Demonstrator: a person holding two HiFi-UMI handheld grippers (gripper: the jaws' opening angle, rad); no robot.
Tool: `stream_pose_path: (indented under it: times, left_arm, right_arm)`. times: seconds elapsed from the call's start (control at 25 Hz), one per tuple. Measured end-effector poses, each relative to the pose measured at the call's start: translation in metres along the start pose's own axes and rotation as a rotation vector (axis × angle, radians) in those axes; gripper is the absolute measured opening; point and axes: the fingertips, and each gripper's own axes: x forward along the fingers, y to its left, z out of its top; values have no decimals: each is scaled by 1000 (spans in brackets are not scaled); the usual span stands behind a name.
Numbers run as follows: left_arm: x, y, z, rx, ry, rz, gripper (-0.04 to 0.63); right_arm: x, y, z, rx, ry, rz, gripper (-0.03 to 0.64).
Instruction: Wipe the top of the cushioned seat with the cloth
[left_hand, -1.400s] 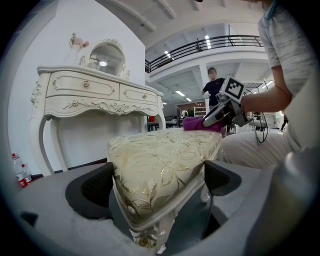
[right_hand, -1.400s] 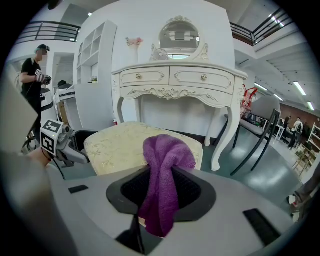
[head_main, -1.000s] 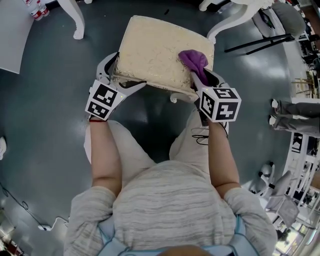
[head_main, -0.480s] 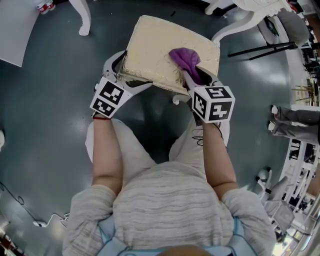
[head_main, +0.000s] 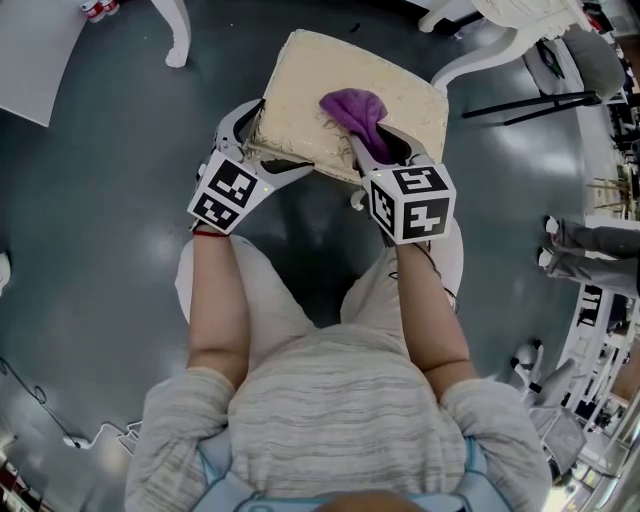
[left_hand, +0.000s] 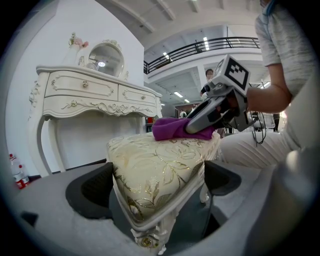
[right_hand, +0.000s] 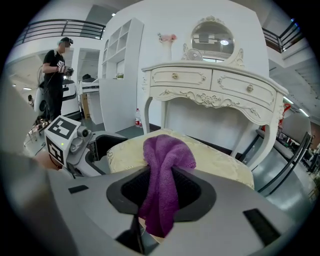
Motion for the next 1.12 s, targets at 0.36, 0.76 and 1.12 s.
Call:
stream_pose_path:
  times: [0.36, 0.76, 1.12]
  left_arm:
    - [-1, 1, 2, -2, -2, -2, 581]
    - [0, 1, 1, -4, -6, 0, 581]
    - [-1, 1, 0, -7, -14, -5, 583]
  right_arm:
    - [17, 32, 19, -88, -5, 40, 114]
    - [29, 58, 31, -159, -13, 90, 114]
    - [35, 82, 39, -206, -21, 141, 114]
